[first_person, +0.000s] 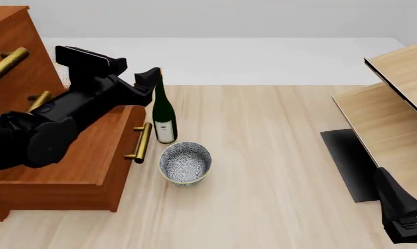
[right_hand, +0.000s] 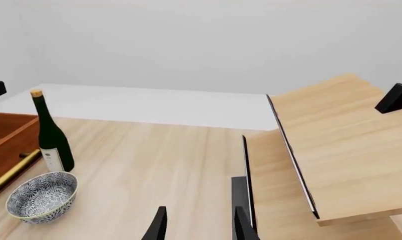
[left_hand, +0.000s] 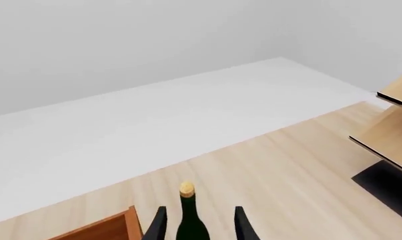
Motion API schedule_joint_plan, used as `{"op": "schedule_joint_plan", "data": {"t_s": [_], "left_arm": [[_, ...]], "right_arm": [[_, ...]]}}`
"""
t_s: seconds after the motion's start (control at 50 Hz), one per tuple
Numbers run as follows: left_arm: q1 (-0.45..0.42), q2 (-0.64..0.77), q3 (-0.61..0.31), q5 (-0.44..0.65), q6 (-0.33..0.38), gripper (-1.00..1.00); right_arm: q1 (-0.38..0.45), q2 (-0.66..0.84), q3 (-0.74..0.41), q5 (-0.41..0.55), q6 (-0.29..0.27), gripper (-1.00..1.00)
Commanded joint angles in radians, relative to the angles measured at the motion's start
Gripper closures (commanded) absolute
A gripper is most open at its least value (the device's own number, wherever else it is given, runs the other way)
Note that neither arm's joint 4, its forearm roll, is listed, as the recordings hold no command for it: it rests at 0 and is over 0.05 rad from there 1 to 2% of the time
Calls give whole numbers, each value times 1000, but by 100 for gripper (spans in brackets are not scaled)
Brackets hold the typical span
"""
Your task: Put the wine bottle in the bottom drawer of the cabinet.
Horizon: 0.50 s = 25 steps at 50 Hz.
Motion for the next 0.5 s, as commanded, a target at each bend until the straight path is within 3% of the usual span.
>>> {"op": "schedule_joint_plan", "data": {"t_s": [0.02, 0.5], "left_arm": [[6, 45, -16, -21, 1, -100], [21, 144, -42, -69, -22, -100]], "right_arm": [[1, 0, 0, 5, 1, -100], [5, 23, -1, -6, 4, -100]]}}
